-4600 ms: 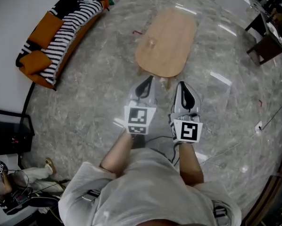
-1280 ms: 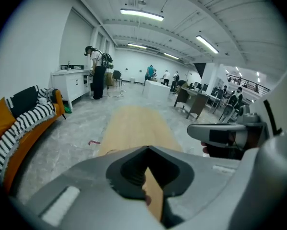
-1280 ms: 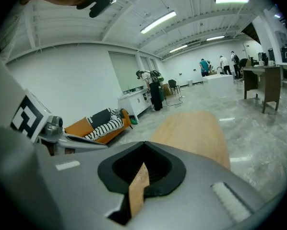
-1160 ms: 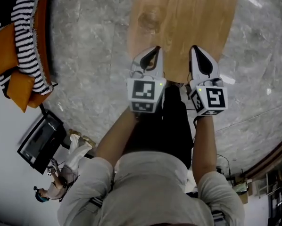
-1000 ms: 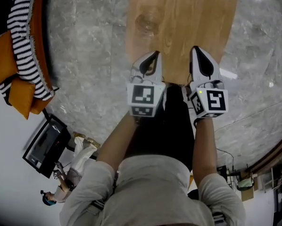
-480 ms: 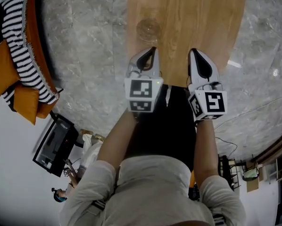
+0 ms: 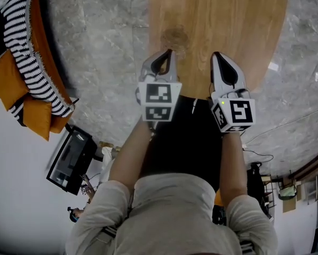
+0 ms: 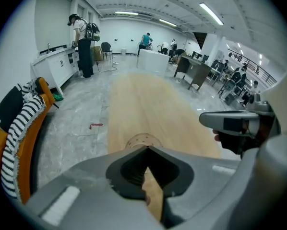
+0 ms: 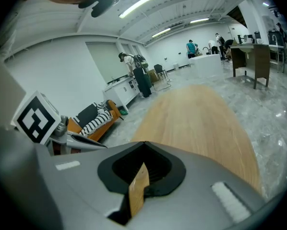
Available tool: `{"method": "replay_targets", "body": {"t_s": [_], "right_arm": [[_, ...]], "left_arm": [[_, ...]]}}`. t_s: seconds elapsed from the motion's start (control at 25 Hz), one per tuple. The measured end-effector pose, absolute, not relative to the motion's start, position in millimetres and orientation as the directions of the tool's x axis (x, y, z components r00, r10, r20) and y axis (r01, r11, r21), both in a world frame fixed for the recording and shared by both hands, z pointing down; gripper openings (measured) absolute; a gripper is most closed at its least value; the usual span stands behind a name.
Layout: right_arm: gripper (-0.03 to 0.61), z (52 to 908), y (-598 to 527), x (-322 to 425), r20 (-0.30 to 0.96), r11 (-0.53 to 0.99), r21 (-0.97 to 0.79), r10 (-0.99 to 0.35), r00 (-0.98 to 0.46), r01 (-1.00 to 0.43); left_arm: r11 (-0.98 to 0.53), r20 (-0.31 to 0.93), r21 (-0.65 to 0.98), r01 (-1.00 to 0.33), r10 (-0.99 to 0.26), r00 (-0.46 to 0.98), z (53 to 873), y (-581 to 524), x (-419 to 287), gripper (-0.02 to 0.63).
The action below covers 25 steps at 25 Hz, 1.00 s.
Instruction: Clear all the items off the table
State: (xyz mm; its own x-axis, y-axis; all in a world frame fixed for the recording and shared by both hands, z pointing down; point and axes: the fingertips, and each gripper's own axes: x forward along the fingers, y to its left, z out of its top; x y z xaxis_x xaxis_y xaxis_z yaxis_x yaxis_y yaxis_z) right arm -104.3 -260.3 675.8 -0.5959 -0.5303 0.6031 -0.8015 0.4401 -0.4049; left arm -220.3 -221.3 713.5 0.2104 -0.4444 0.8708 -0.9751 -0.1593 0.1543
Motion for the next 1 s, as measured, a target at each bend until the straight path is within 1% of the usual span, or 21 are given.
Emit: {"method": "replay_targets", "body": {"t_s": [0.28,0.36,0.4,0.52,0.68,0.88,1.0], "right_arm": [[0.006,684.0,-267.8,-100.0,0.610,0.398,-0.418,-0.543,-0.577,-0.817],[0.006,688.4,-269.3,-97.7,0.613,0.387,-0.420,-0.547,-0.571,-0.821],[0.006,690.2,-269.5,-96.8,0.614,0.383,-0.420,-0.548,-0.568,-0.823],[0.006,693.0,-269.2,-95.9,0.617,0.377,-0.422,-0.547,-0.566,-0.824],[0.006,692.3,-267.8,-95.2,0.623,0.363,-0.421,-0.550,-0.556,-0.831],[0.006,693.7,-266.9,-87.8,0.625,0.345,-0.417,-0.563,-0.541,-0.841],[0.006,696.6,-264.7,-82.6,0.630,0.327,-0.416,-0.570,-0.528,-0.848]], "left_arm": [[-0.179,0.916,0.110,-0.978,-0.363,0.170,728.7,-227.7,-238.9,0.020],[-0.202,0.927,0.101,-0.974,-0.338,0.166,734.8,-227.6,-241.2,0.032],[-0.211,0.931,0.096,-0.973,-0.326,0.163,738.0,-227.6,-242.2,0.046],[-0.214,0.943,0.102,-0.971,-0.289,0.163,746.1,-229.5,-244.9,0.131],[-0.177,0.953,0.177,-0.968,-0.216,0.213,757.6,-230.2,-244.1,0.173],[-0.158,0.967,0.182,-0.971,-0.150,0.206,774.2,-231.1,-247.8,0.175],[-0.168,0.973,0.163,-0.972,-0.134,0.187,783.4,-231.1,-251.2,0.175]]}}
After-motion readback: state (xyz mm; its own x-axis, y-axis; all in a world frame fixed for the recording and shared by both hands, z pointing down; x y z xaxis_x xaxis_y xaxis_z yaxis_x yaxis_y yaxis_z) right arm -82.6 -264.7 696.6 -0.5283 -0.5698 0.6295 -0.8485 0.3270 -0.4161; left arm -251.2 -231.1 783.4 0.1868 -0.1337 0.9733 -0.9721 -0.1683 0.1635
